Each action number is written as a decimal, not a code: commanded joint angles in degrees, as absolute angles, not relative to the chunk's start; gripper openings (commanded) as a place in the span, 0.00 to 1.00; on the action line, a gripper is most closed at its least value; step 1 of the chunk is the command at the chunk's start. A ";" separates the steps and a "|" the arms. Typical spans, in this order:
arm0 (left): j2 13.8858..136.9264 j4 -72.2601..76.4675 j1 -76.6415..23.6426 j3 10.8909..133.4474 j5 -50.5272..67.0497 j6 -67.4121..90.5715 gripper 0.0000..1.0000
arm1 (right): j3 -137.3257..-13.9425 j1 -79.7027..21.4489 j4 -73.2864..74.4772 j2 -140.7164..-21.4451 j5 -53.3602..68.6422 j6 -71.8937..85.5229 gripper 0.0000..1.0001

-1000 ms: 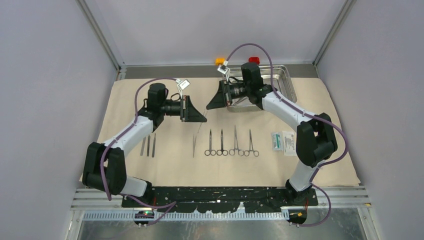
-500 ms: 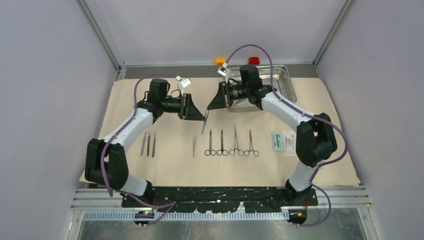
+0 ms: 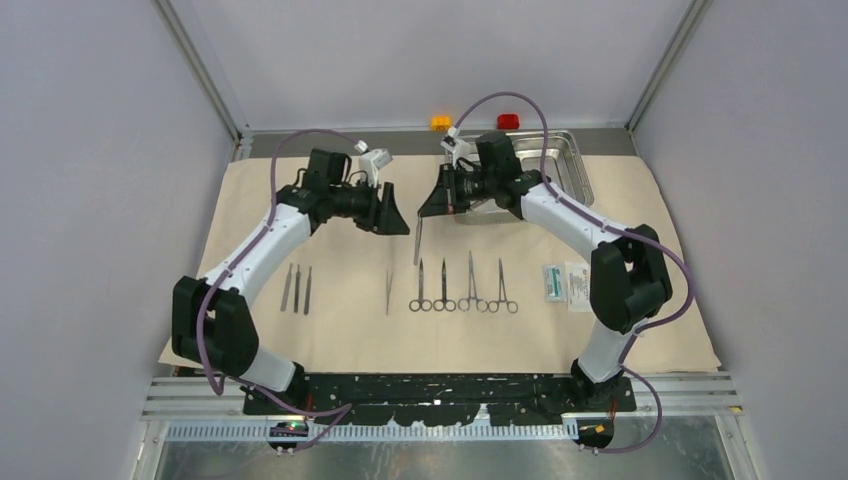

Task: Open and lay out the surgical kit
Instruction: Place the medical item in the surgical kit.

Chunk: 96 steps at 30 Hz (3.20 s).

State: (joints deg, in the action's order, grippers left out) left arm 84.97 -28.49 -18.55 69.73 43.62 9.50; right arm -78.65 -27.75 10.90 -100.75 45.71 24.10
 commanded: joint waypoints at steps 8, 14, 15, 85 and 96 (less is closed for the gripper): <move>86.53 -28.52 -31.29 72.78 15.91 4.76 0.55 | -85.37 -28.54 21.01 -102.96 24.59 37.20 0.00; 88.96 -27.69 -37.36 75.28 2.91 0.31 0.56 | -86.62 -28.56 23.24 -104.02 23.21 44.25 0.01; 89.38 -27.19 -38.10 75.38 1.18 -1.40 0.56 | -86.89 -28.54 23.61 -104.18 23.24 45.11 0.00; 83.60 -42.27 -32.62 61.96 0.69 -3.97 0.00 | -83.70 -20.30 18.17 -101.20 23.74 47.62 0.40; 85.51 -42.87 -31.71 62.78 -3.49 17.11 0.00 | -81.12 -19.76 17.38 -96.63 17.93 42.21 0.39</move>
